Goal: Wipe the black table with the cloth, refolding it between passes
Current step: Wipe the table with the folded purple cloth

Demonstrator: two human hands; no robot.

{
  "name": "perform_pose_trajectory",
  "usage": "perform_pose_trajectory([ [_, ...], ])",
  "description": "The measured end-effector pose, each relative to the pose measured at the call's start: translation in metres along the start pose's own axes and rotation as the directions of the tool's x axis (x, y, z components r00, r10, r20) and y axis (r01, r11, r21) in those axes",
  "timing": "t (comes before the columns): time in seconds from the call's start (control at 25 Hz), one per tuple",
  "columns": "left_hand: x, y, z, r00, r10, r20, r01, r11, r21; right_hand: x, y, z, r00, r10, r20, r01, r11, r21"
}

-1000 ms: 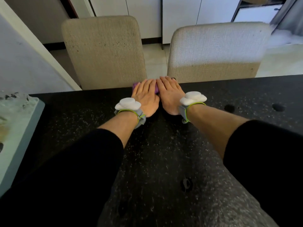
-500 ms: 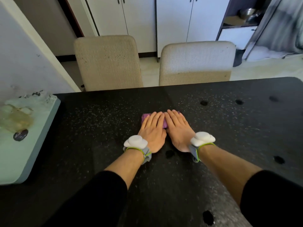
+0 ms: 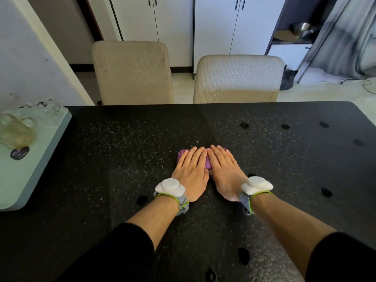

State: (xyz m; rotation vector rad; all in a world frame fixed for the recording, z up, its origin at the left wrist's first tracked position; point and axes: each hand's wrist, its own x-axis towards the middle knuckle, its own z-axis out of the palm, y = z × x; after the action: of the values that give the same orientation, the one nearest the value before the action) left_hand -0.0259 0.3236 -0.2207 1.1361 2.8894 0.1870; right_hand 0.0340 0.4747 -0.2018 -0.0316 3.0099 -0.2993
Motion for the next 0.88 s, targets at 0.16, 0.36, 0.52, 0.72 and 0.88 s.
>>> perform_pose_trajectory([
  [0.16,0.049,-0.010,-0.002,0.999,-0.041,-0.012,0.041,0.999,-0.007,0.047,0.025,-0.005,0.999,-0.013,-0.042,0.013,1.000,-0.004],
  [0.36,0.123,-0.027,0.001,0.997,-0.076,-0.006,0.076,0.997,-0.012,0.117,0.066,-0.010,0.996,-0.041,-0.078,0.041,0.999,-0.002],
  [0.52,0.182,-0.042,0.004,0.994,-0.099,-0.051,0.098,0.995,-0.017,0.172,0.093,-0.018,0.991,-0.062,-0.118,0.064,0.998,0.012],
  [0.72,0.227,-0.056,0.002,0.989,-0.126,-0.076,0.124,0.992,-0.034,0.219,0.111,-0.025,0.991,-0.053,-0.124,0.053,0.999,-0.002],
  [0.88,0.235,-0.055,0.004,0.983,-0.161,-0.083,0.157,0.986,-0.048,0.227,0.112,-0.027,0.994,-0.029,-0.101,0.029,1.000,-0.002],
])
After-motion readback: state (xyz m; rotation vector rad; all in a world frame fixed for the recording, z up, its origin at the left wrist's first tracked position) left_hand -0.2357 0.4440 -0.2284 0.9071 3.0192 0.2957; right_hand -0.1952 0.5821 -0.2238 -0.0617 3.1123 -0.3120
